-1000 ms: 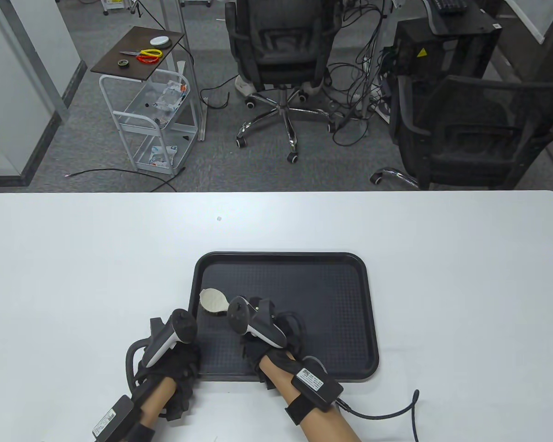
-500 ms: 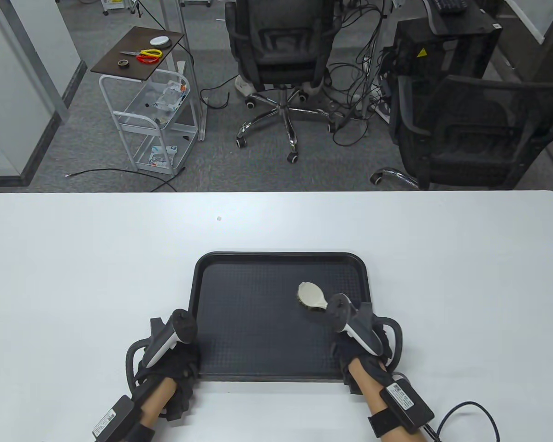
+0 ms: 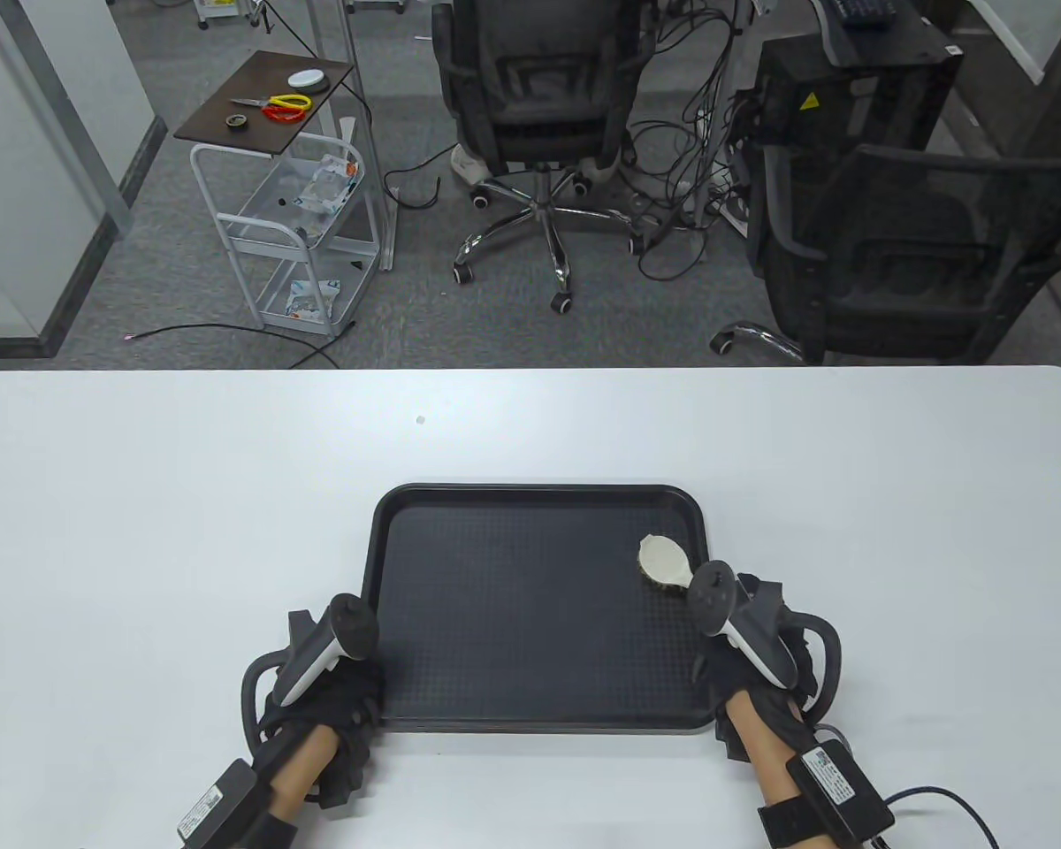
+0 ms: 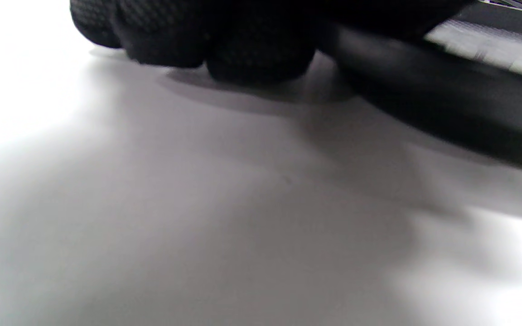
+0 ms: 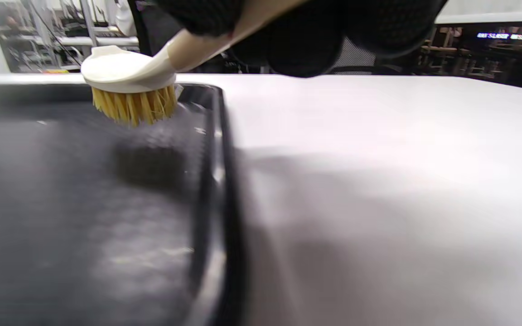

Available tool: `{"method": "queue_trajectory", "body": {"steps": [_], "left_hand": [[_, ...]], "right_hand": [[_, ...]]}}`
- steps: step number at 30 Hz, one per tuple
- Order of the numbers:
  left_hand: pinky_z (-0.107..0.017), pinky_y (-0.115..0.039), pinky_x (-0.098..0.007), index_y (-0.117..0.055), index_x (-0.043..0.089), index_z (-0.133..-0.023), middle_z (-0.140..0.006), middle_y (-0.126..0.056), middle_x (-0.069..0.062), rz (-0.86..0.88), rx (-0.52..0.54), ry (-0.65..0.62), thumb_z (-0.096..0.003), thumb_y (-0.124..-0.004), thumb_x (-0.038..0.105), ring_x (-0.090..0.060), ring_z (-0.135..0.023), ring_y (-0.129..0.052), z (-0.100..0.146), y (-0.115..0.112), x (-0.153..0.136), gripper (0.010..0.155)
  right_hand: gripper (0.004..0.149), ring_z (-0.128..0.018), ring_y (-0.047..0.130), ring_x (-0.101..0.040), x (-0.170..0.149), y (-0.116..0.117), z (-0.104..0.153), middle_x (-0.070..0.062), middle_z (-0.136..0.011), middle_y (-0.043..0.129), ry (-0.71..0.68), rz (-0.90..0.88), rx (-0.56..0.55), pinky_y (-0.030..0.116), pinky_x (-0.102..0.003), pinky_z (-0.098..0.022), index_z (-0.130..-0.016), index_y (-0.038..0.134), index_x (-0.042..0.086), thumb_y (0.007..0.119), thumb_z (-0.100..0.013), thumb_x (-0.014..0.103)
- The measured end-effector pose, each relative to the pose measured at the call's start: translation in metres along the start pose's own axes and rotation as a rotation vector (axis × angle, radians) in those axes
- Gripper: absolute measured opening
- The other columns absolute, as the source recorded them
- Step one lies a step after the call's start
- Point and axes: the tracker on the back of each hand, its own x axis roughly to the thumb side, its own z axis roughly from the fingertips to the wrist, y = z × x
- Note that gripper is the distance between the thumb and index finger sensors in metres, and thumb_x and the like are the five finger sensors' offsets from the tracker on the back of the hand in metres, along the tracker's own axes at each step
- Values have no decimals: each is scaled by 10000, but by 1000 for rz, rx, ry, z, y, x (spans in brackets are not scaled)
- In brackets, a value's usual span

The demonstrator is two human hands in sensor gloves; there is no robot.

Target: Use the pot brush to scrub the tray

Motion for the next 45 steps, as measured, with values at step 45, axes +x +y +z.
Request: {"method": "queue_trajectory", "body": {"steps": [45], "left_hand": [[-585,-670,-501,-297,136,-1042,-496,-842,-20,-1,0,1,-453,-694,469,-222,-419,-856,0,0,0,785]], "right_hand": [[525,-752,866,-268,41,32,27,-80,-977,737,-146,-43,78,782,-489,-546,-986,692,310,772,-473,230]]}}
